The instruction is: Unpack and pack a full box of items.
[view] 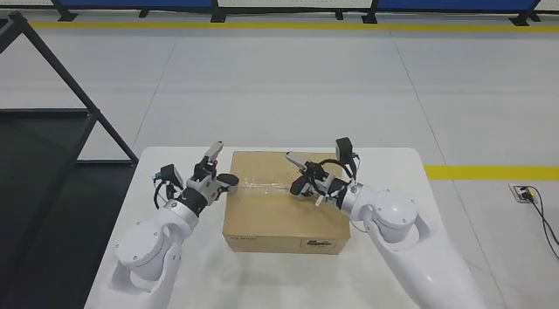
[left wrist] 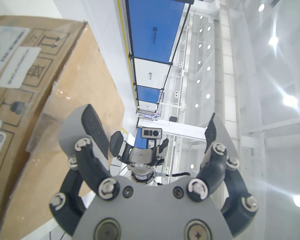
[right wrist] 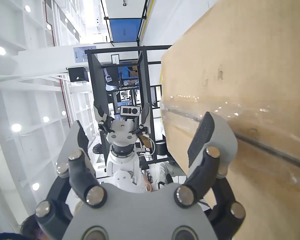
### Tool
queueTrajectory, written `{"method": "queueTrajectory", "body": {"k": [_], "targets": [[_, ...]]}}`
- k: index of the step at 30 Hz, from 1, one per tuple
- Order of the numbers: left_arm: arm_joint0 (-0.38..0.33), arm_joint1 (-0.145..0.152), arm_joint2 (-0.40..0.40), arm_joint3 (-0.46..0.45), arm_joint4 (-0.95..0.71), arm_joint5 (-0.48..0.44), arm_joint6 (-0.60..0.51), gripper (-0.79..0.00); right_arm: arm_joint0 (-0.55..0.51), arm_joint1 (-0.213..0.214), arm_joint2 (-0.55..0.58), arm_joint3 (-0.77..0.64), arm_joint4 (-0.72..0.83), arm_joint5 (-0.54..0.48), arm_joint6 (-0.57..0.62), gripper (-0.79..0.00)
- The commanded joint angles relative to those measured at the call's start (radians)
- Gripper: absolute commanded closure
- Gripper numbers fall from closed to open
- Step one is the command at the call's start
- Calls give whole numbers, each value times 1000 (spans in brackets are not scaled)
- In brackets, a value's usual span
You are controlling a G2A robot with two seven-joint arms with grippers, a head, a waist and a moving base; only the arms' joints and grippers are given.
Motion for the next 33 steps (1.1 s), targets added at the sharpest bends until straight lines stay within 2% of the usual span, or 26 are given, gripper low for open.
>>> {"method": "queueTrajectory", "body": {"k": [1,4,6,15,21,26,33], "targets": [[30,-3,-34,-9,-70,-51,37,-785,18,-12,-21,19,9,-10,-30,-785],[78,-6,-70,-29,-136,-117,79,-785,24,-14,-25,27,2,-6,-47,-785],[107,-5,-82,-43,-120,-148,94,-785,24,-14,-25,27,2,-6,-47,-785],[107,-5,-74,-37,-116,-140,89,-785,13,-27,-56,-8,3,-11,-78,-785],[94,-4,-95,-2,-131,-133,112,-785,87,-73,-151,23,21,-20,-96,-785],[130,-3,-150,1,-182,-166,136,-785,182,-128,-252,122,28,18,-124,-785],[174,-1,-182,-18,-203,-174,144,-785,271,-198,-325,267,69,-18,-121,-785]]}}
